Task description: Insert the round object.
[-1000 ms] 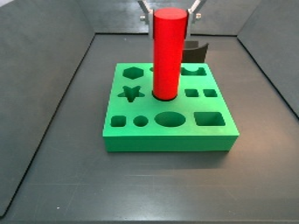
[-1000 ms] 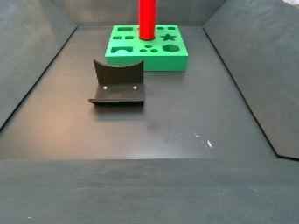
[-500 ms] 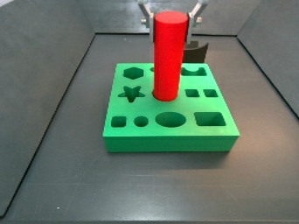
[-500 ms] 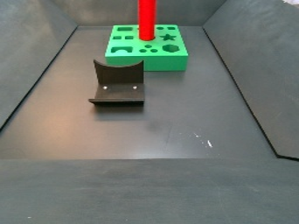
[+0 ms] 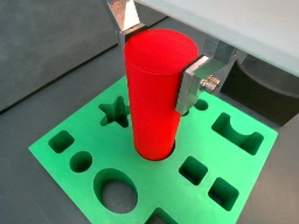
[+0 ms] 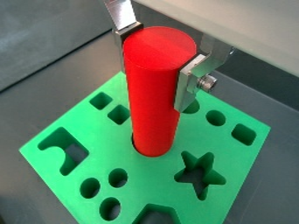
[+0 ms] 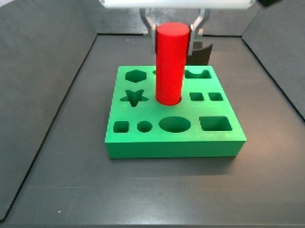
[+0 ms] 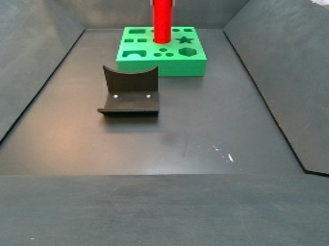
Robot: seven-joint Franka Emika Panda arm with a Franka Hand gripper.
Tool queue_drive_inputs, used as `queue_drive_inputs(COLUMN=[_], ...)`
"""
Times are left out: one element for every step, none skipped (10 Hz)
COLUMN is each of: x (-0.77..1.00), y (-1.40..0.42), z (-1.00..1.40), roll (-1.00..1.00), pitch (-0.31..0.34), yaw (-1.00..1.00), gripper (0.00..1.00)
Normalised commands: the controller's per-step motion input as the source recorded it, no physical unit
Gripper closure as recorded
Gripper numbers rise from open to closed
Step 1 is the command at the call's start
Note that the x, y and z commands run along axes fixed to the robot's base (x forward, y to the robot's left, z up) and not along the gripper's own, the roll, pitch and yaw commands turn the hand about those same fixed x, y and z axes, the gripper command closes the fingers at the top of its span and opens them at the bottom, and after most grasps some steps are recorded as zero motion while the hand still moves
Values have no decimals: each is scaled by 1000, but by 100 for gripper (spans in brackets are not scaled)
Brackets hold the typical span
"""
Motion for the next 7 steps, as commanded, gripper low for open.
queue_drive_inputs(x=[6,6,0,0,0,0,0], y=[0,0,0,0,0,0,0], z=[-280,-257,-283,-326,-314,-263,0], roll=[0,0,0,0,0,0,0], pitch=[0,0,0,-6,-14,0,0], yaw=[0,0,0,0,0,0,0], gripper=[100,100,100,100,100,100,100])
